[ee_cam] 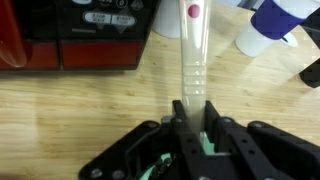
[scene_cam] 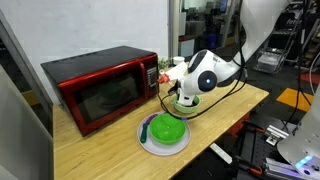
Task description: Use the spoon to transfer beans from the light-green bowl to the dark green bowl
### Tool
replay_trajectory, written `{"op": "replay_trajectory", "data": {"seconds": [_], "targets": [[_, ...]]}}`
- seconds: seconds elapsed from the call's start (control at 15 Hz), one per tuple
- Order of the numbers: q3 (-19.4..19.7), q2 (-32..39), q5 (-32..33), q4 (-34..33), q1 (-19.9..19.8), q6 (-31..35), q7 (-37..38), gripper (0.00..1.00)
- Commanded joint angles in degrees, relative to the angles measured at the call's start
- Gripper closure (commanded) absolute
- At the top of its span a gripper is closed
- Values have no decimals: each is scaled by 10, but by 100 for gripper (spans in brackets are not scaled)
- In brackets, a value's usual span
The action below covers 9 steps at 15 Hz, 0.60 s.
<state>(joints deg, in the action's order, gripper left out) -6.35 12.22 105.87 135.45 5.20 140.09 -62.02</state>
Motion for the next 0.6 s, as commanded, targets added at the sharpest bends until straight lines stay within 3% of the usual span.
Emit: {"op": "replay_trajectory", "data": {"seconds": [0.0,0.53], "targets": [[11,11,17,8,-20,62,37,94],[34,-3,10,5,-40,111,64,94]]}}
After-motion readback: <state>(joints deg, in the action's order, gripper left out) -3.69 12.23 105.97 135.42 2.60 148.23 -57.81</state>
